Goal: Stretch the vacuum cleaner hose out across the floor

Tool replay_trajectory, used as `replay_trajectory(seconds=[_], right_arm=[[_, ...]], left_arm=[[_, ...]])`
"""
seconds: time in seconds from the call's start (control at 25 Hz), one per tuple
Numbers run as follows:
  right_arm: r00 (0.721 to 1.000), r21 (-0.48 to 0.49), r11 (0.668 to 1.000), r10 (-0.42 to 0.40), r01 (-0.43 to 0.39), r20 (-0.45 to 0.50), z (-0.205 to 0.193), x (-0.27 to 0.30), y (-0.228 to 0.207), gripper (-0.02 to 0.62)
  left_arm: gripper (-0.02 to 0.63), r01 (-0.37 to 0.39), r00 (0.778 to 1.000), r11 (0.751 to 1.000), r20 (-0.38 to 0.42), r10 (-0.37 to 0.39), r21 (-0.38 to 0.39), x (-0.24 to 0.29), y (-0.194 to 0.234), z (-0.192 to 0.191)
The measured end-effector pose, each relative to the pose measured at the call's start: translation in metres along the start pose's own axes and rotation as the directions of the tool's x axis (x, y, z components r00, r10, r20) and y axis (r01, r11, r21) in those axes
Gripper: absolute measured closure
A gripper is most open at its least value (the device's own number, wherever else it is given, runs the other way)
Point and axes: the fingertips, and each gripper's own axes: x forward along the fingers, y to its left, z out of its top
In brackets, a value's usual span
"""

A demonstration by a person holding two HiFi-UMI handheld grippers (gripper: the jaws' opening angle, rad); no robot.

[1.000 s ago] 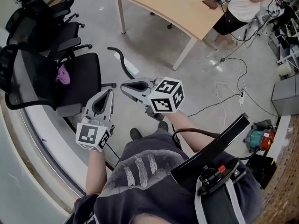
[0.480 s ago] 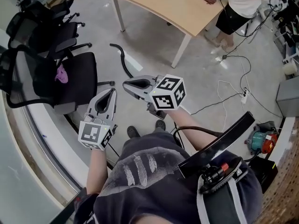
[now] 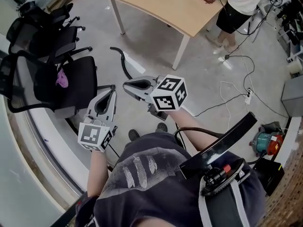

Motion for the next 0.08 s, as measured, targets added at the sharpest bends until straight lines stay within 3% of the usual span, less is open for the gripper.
replay_trajectory(seconds=[0.08], right_arm=[[1.000,0.001,1.000,0.000,0.000,0.003,0.0000,-0.0028,0.0008,0.591]], left_arm=[[0.600,-0.003,1.000,1.000,0.002,0.003,0.000,-0.0007,-0.0021,0.0004]])
